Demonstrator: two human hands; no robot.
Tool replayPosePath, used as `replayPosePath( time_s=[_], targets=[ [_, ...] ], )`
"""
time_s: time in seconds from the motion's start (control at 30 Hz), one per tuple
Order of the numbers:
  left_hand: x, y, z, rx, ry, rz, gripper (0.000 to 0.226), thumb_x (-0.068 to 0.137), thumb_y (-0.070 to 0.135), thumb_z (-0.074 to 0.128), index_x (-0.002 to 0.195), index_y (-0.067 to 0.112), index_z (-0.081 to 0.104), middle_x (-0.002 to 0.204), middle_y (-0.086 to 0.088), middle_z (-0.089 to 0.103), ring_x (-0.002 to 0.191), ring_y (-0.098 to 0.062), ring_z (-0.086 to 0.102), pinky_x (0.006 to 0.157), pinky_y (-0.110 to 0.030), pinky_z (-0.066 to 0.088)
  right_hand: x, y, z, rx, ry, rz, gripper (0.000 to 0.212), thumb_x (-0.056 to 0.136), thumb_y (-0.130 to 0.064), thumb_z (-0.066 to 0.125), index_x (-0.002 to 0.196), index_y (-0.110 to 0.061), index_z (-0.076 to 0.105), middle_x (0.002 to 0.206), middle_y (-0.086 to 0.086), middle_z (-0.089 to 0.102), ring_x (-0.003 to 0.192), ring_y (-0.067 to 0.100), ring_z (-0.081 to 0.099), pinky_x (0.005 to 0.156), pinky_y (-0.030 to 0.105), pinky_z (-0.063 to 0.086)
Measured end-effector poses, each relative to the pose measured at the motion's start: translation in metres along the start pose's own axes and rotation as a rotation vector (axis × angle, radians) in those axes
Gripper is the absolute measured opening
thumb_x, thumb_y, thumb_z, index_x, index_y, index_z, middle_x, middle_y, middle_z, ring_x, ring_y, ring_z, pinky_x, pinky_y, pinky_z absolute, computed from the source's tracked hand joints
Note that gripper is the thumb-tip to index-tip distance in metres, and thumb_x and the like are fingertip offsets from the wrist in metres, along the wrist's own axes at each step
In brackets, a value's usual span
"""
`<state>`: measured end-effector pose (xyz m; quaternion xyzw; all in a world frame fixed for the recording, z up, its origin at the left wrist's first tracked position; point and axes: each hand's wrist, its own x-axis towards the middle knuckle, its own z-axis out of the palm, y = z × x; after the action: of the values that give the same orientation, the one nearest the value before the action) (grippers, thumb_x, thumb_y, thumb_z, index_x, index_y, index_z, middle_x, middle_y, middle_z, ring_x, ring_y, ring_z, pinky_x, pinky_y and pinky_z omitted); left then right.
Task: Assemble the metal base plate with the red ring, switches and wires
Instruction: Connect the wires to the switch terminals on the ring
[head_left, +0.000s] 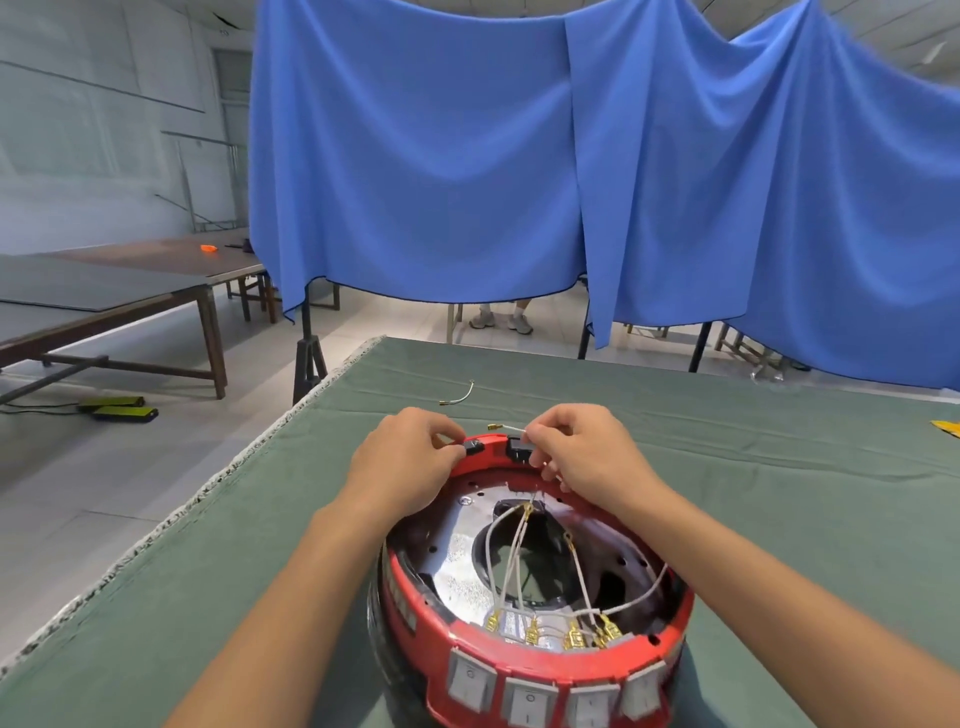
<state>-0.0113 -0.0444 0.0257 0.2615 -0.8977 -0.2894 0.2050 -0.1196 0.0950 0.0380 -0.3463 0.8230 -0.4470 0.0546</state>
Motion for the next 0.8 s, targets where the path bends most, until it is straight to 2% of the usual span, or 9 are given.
replayPosePath(
  time_s=[0.07, 0.13, 0.23, 0.3, 0.37, 0.47, 0.63, 0.73, 0.8],
  targets=[
    [0.0, -0.001, -0.004, -0.034, -0.05, -0.031, 0.012, 0.085, 0.032, 0.062, 0.091, 0.028, 0.072, 0.083, 0.005, 0.068, 0.09, -0.02, 0.063, 0.083, -0.033, 0.051, 0.0, 0.002, 0.0, 0.011, 0.009, 0.001, 0.022, 0.093, -0.014, 0.053, 0.074, -0.018, 0.062, 0.053, -0.007, 0.063, 0.046, 0.005, 0.054, 0.042, 0.015, 0.04],
    [-0.002, -0.002, -0.008, 0.107, -0.133, -0.073, 0.016, 0.082, 0.033, 0.06, 0.091, 0.023, 0.069, 0.085, 0.003, 0.067, 0.088, -0.022, 0.063, 0.081, -0.034, 0.052, -0.001, 0.005, 0.0, 0.028, 0.041, -0.003, 0.021, 0.096, -0.013, 0.047, 0.078, -0.016, 0.058, 0.053, -0.006, 0.064, 0.047, 0.009, 0.056, 0.043, 0.016, 0.042],
    [-0.007, 0.002, -0.014, 0.325, -0.157, -0.121, 0.02, 0.078, 0.03, 0.056, 0.094, 0.021, 0.062, 0.089, -0.001, 0.064, 0.084, -0.025, 0.062, 0.077, -0.035, 0.052, -0.001, 0.009, 0.0, -0.04, 0.106, -0.051, 0.022, 0.099, -0.017, 0.041, 0.08, -0.02, 0.053, 0.061, -0.005, 0.066, 0.059, 0.013, 0.059, 0.059, 0.029, 0.049],
    [-0.007, 0.005, -0.014, 0.32, -0.108, -0.109, 0.022, 0.081, 0.025, 0.053, 0.1, 0.019, 0.062, 0.098, -0.003, 0.065, 0.09, -0.029, 0.061, 0.082, -0.037, 0.051, 0.0, 0.011, 0.0, -0.062, 0.125, -0.072, 0.022, 0.099, -0.019, 0.041, 0.08, -0.022, 0.051, 0.064, -0.005, 0.066, 0.064, 0.013, 0.059, 0.068, 0.037, 0.05],
    [-0.005, 0.008, -0.01, 0.267, -0.092, -0.051, 0.033, 0.082, 0.018, 0.051, 0.113, 0.02, 0.06, 0.112, -0.004, 0.065, 0.103, -0.029, 0.058, 0.089, -0.04, 0.049, 0.0, 0.014, -0.001, -0.051, 0.135, -0.07, 0.021, 0.099, -0.02, 0.042, 0.08, -0.022, 0.051, 0.063, -0.005, 0.066, 0.066, 0.015, 0.061, 0.071, 0.039, 0.051],
    [-0.005, 0.008, -0.002, 0.158, -0.163, 0.069, 0.053, 0.082, 0.009, 0.049, 0.134, 0.024, 0.047, 0.134, -0.001, 0.055, 0.123, -0.024, 0.05, 0.101, -0.04, 0.042, 0.002, 0.017, -0.004, -0.043, 0.149, -0.064, 0.018, 0.098, -0.018, 0.043, 0.082, -0.021, 0.05, 0.063, -0.004, 0.067, 0.065, 0.016, 0.062, 0.071, 0.04, 0.051],
    [-0.004, 0.005, 0.002, 0.173, -0.147, 0.123, 0.05, 0.081, 0.003, 0.049, 0.126, 0.026, 0.053, 0.128, -0.002, 0.059, 0.117, -0.027, 0.052, 0.096, -0.039, 0.044, -0.001, 0.019, -0.006, 0.03, 0.107, -0.049, 0.017, 0.095, -0.015, 0.038, 0.082, -0.019, 0.047, 0.06, -0.003, 0.065, 0.054, 0.017, 0.059, 0.062, 0.036, 0.048],
    [-0.003, 0.008, 0.005, 0.165, -0.103, 0.114, 0.047, 0.083, 0.004, 0.045, 0.124, 0.023, 0.055, 0.127, -0.004, 0.059, 0.117, -0.027, 0.052, 0.095, -0.038, 0.044, -0.005, 0.017, -0.004, 0.014, 0.159, -0.094, 0.021, 0.083, -0.031, 0.032, 0.069, -0.019, 0.044, 0.059, -0.003, 0.054, 0.061, 0.02, 0.049, 0.06, 0.038, 0.041],
    [-0.004, 0.011, 0.007, 0.14, -0.03, 0.171, 0.04, 0.086, 0.007, 0.046, 0.121, 0.02, 0.059, 0.124, -0.003, 0.061, 0.118, -0.023, 0.05, 0.096, -0.036, 0.042, -0.006, 0.016, -0.003, -0.023, 0.158, -0.115, 0.025, 0.075, -0.036, 0.028, 0.065, -0.018, 0.042, 0.062, -0.003, 0.05, 0.065, 0.02, 0.045, 0.063, 0.039, 0.039]
  ],
)
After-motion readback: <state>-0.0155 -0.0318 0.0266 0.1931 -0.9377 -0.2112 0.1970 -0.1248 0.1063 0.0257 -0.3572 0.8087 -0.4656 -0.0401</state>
